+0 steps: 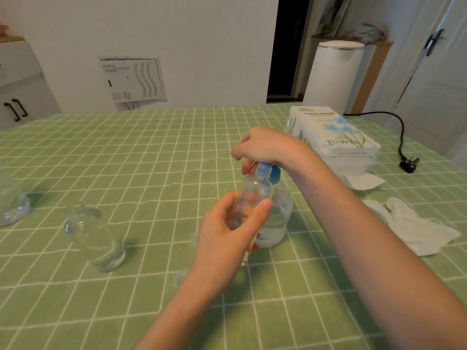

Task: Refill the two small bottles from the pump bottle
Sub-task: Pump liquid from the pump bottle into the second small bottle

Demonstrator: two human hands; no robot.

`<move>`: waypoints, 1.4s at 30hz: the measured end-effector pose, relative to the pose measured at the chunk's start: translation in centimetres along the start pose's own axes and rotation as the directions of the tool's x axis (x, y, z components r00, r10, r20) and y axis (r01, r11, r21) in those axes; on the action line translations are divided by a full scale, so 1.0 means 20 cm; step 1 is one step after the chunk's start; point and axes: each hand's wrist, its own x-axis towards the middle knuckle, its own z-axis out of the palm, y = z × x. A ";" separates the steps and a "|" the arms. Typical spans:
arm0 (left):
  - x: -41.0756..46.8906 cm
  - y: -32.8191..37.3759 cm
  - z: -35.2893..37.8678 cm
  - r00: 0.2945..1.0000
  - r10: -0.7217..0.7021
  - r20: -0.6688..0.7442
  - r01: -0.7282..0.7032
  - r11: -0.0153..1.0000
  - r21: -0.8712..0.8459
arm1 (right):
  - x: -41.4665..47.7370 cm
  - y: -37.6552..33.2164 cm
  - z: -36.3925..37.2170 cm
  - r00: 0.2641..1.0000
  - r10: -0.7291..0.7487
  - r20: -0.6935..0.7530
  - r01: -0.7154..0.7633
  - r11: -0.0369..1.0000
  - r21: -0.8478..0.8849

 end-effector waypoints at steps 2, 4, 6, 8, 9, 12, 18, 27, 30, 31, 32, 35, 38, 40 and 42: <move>0.00 0.00 0.00 1.000 -0.001 -0.004 0.001 1.000 -0.007 | 0.00 0.00 0.01 1.000 0.003 0.002 -0.003 1.000 0.005; 0.00 0.00 0.00 1.000 0.001 -0.006 -0.001 1.000 -0.010 | 0.00 0.01 0.01 1.000 -0.003 -0.007 0.003 1.000 0.010; 0.00 0.00 0.00 1.000 0.005 -0.007 -0.005 1.000 -0.011 | 0.00 0.01 0.01 0.999 -0.023 -0.027 0.024 1.000 0.015; 0.01 0.00 0.00 1.000 0.009 0.001 -0.009 1.000 -0.006 | 0.00 0.00 0.00 0.997 -0.048 -0.057 0.049 0.998 0.026; 0.01 0.01 0.00 1.000 0.011 0.006 -0.011 1.000 -0.010 | 0.00 0.00 -0.01 0.996 -0.058 -0.074 0.061 0.998 0.028; 0.01 0.01 0.00 1.000 0.012 0.008 -0.012 1.000 -0.019 | 0.00 -0.01 -0.03 0.992 -0.075 -0.099 0.077 0.997 0.013; 0.01 0.01 0.00 1.000 0.010 0.011 -0.010 1.000 -0.006 | 0.00 -0.01 -0.02 0.998 -0.038 -0.043 0.039 0.999 0.013; 0.00 -0.01 -0.01 1.000 0.007 0.010 -0.007 1.000 0.004 | -0.01 0.01 0.01 1.000 0.013 0.021 -0.013 1.000 0.004; 0.01 -0.01 -0.01 1.000 0.017 0.017 -0.017 1.000 0.013 | -0.01 0.00 -0.01 1.000 -0.005 0.012 0.005 1.000 -0.006; 0.01 -0.01 -0.01 1.000 0.018 0.019 -0.018 1.000 0.009 | -0.01 -0.01 -0.02 1.000 -0.013 0.006 0.013 1.000 -0.016; 0.01 -0.01 -0.01 1.000 0.018 0.020 -0.018 1.000 0.002 | -0.01 -0.02 -0.03 1.000 -0.021 0.001 0.021 0.999 -0.029; 0.01 0.00 -0.01 1.000 0.023 0.017 -0.023 1.000 -0.003 | -0.01 -0.04 -0.04 0.999 -0.036 0.001 0.036 0.997 -0.066; 0.01 0.00 -0.01 0.999 0.027 0.021 -0.027 1.000 -0.004 | -0.01 -0.04 -0.04 1.000 -0.030 0.005 0.030 0.997 -0.074; 0.01 0.00 -0.01 0.999 0.026 0.023 -0.026 1.000 -0.011 | -0.01 -0.03 -0.04 1.000 -0.022 0.002 0.022 0.998 -0.063; 0.01 0.00 -0.01 0.999 0.027 0.022 -0.027 1.000 -0.006 | -0.02 -0.02 -0.04 1.000 -0.016 0.006 0.016 0.999 -0.048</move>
